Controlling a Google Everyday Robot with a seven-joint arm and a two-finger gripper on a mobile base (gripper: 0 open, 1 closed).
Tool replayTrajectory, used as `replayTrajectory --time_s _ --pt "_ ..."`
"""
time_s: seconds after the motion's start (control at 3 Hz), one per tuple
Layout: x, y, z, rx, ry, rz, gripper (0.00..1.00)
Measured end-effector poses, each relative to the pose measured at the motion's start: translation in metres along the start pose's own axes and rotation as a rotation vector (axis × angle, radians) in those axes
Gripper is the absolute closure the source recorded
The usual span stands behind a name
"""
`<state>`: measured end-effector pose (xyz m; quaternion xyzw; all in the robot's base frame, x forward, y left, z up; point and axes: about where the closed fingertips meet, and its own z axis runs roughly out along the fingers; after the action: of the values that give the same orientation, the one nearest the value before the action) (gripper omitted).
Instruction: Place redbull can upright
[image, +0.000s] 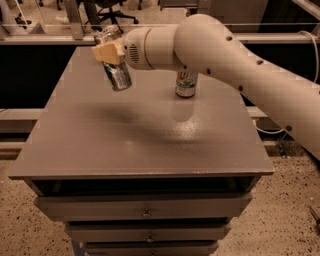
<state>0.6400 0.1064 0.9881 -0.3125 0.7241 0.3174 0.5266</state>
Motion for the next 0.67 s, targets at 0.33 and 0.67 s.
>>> replayTrajectory --time_s 0.33,0.67 --pt "-0.0146 0.0171 -0.0032 -0.031 -0.067 -0.08 1.0" --pt "-0.0155 0.02 -0.0021 -0.035 -0.067 -0.084 1.0"
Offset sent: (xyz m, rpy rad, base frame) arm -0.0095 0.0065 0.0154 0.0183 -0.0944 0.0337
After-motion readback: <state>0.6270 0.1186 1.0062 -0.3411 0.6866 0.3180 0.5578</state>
